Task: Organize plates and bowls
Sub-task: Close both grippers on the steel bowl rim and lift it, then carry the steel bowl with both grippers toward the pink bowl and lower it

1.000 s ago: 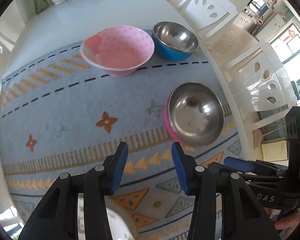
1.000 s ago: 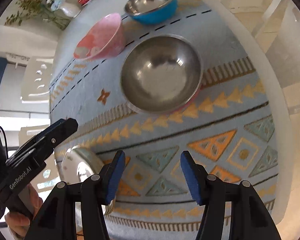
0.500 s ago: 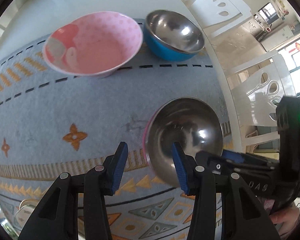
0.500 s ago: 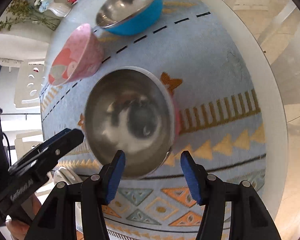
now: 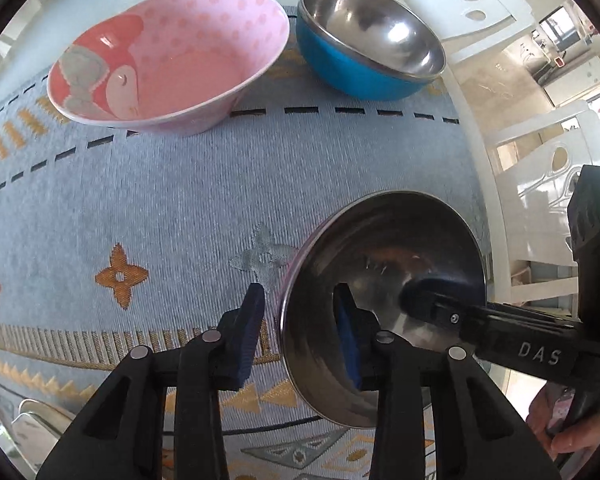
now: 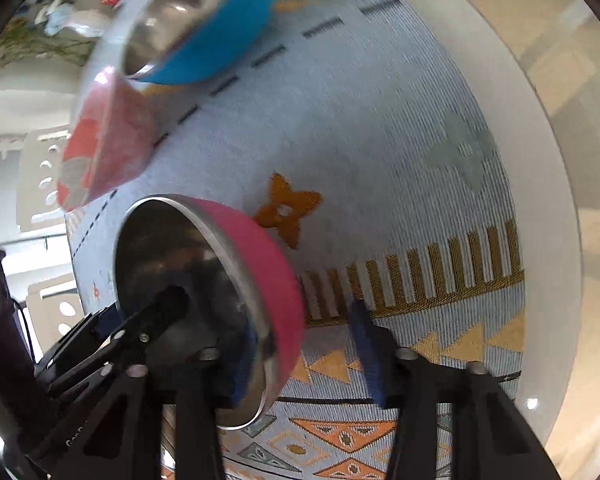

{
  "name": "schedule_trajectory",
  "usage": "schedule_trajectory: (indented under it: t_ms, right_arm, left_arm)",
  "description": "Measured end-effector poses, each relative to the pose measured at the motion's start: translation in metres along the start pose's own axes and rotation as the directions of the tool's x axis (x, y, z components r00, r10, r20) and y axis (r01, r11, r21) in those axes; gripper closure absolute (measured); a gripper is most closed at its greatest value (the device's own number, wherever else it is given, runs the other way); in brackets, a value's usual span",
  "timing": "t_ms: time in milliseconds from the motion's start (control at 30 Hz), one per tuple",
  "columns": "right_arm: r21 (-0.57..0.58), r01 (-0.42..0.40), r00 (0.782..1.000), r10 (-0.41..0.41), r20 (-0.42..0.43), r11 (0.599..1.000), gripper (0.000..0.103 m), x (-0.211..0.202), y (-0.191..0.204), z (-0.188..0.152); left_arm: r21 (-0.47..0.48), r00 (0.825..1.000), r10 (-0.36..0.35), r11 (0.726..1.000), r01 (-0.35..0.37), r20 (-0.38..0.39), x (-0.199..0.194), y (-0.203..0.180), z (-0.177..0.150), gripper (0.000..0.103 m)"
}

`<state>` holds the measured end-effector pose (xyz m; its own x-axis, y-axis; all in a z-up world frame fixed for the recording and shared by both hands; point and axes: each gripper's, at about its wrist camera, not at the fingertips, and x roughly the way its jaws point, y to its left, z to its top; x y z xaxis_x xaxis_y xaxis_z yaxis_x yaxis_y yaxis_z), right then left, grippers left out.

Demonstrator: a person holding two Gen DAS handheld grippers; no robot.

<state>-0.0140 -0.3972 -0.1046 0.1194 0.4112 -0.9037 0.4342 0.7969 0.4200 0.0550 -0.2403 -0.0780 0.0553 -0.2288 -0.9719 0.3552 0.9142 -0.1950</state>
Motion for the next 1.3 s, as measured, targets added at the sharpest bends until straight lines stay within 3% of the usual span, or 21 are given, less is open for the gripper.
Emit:
schedule_trajectory:
  t_ms: [100,133,367,467,600,867,1300]
  right_arm:
    - [0.007,-0.011,1.000,0.011,0.005,1.000,0.072,-0.002,-0.001,0.002]
    - [0.008,-0.012,1.000,0.012,0.010,1.000,0.075,-0.003,-0.001,0.002]
    - [-0.019,0.011,1.000,-0.011,0.014,1.000,0.089,0.001,0.015,0.002]
    - [-0.007,0.012,1.000,-0.012,0.023,1.000,0.089,0.003,0.018,0.002]
    - [0.021,0.011,0.999,-0.012,0.047,1.000,0.089,-0.002,0.018,0.000]
    - [0.035,-0.013,0.996,0.009,0.089,0.999,0.089,-0.019,0.021,-0.005]
    - [0.001,-0.011,0.992,0.011,0.128,1.000,0.089,-0.054,0.056,0.006]
  left_arm:
    - [-0.012,0.999,0.044,0.999,-0.044,-0.007,0.003,0.001,-0.001,0.084]
    - [-0.028,1.000,0.023,0.999,-0.023,-0.007,0.004,0.003,-0.002,0.087]
    - [-0.028,1.000,0.010,1.000,-0.010,0.003,0.006,-0.001,-0.007,0.088]
    - [-0.021,1.000,-0.008,1.000,0.007,-0.006,0.006,0.001,-0.007,0.089]
    - [0.057,0.999,0.045,0.997,-0.046,0.013,-0.002,-0.006,-0.004,0.089]
    - [0.104,0.998,0.042,0.993,-0.046,0.046,-0.023,-0.006,-0.003,0.089]
    - [0.081,0.991,0.032,0.996,-0.043,0.128,-0.073,0.007,0.034,0.089]
